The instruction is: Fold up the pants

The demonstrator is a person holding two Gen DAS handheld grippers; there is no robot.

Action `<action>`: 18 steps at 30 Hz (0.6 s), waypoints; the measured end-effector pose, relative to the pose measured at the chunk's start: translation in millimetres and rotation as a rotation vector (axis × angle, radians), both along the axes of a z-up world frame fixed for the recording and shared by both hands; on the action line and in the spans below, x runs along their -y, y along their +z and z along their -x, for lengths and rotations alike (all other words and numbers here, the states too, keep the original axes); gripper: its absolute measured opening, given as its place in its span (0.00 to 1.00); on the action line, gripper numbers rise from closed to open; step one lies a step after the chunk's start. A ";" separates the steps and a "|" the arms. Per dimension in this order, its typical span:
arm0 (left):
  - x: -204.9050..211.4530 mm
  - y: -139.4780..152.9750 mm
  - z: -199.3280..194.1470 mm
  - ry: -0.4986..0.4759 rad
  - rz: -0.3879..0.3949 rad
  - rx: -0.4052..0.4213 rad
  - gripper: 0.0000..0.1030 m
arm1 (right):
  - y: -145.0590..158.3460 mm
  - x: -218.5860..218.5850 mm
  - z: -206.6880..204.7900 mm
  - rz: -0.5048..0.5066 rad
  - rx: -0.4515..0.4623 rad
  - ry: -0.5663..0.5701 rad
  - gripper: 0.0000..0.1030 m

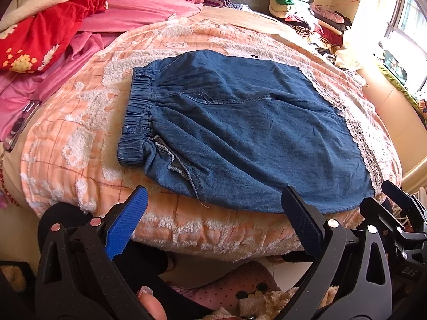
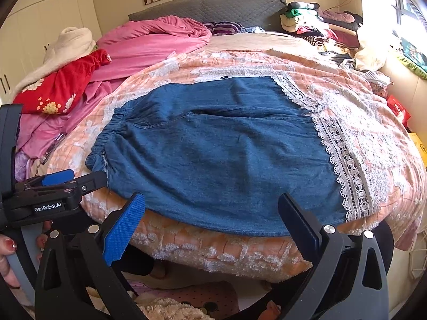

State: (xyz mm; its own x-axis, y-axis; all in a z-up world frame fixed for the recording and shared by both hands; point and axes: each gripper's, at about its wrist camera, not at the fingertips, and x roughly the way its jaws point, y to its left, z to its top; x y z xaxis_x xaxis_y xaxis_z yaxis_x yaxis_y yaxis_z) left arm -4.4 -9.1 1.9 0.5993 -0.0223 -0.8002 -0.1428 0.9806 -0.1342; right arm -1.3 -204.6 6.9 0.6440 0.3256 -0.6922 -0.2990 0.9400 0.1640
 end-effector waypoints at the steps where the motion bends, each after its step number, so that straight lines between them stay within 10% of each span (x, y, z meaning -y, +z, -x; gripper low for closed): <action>1: 0.0 0.0 -0.1 0.000 0.000 0.000 0.91 | 0.0 0.3 -0.1 -0.001 -0.002 0.000 0.96; 18: 2.5 2.5 -2.0 -0.010 -0.008 0.004 0.91 | -1.9 -1.6 0.6 0.006 0.001 0.002 0.96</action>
State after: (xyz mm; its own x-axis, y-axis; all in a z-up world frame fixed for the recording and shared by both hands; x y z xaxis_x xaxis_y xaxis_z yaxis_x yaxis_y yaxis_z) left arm -2.4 -11.6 4.4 0.6023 -0.0217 -0.7980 -0.1326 0.9830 -0.1268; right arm -1.9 -203.0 5.0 0.6439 0.3227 -0.6938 -0.3009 0.9404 0.1583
